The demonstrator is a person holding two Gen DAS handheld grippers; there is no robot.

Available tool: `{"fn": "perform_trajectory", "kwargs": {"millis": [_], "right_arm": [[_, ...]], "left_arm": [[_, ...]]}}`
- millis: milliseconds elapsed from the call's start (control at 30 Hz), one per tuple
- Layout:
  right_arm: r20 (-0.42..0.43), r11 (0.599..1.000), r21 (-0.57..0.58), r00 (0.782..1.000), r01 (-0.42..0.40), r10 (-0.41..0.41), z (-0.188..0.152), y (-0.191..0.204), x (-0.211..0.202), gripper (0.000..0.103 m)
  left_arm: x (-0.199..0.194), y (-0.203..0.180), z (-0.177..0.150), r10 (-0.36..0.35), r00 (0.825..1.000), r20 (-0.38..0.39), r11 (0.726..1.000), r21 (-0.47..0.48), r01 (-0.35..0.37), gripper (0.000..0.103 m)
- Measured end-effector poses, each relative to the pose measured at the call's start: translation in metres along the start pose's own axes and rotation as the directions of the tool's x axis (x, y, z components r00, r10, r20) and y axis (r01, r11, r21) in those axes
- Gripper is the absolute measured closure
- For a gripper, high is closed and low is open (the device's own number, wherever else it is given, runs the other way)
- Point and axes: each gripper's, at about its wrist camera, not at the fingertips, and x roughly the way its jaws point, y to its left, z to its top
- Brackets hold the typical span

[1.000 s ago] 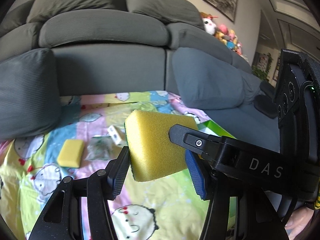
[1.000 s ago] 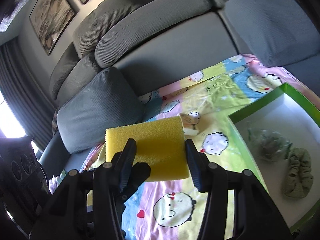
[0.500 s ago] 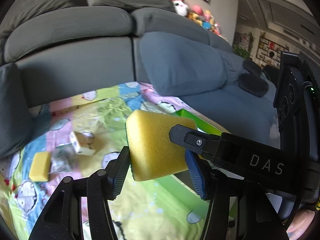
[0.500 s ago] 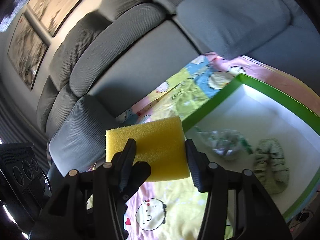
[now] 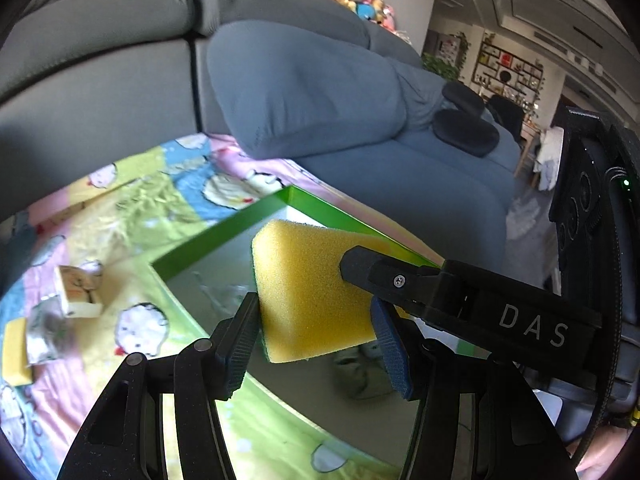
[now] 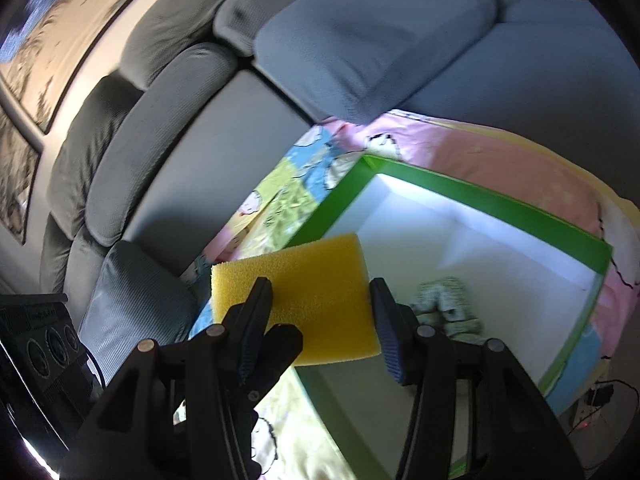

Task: Organize objects
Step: 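Lower the yellow sponge into the box beside the bag and open the right tool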

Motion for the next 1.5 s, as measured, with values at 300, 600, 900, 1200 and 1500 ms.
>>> {"fn": "perform_trajectory", "kwargs": {"millis": [300,600,900,1200,1500], "right_arm": [[-0.002,0.994,0.055,0.995,0.098,-0.098,0.005,-0.030,-0.004,0.053],[-0.013,0.980,0.081,0.983,0.183,-0.183,0.003,-0.041,-0.004,0.052],[-0.026,0.963,0.082,0.966,0.258,-0.257,0.002,-0.047,-0.003,0.052],[-0.035,0.948,0.078,0.951,0.309,-0.307,0.001,-0.051,-0.004,0.050],[-0.016,0.942,0.084,0.946,0.325,-0.325,0.000,-0.047,-0.009,0.042]], "left_arm": [[0.025,-0.015,-0.003,-0.076,0.995,-0.071,0.997,-0.029,0.074,0.046],[0.039,-0.018,-0.007,-0.114,0.984,-0.134,0.993,-0.056,0.107,0.046],[0.051,-0.021,-0.015,-0.143,0.972,-0.186,0.989,-0.072,0.132,0.046],[0.053,-0.022,-0.018,-0.109,0.974,-0.200,0.994,-0.052,0.100,0.046],[0.034,-0.014,-0.016,-0.028,0.988,-0.151,0.999,-0.033,0.024,0.046]]}}
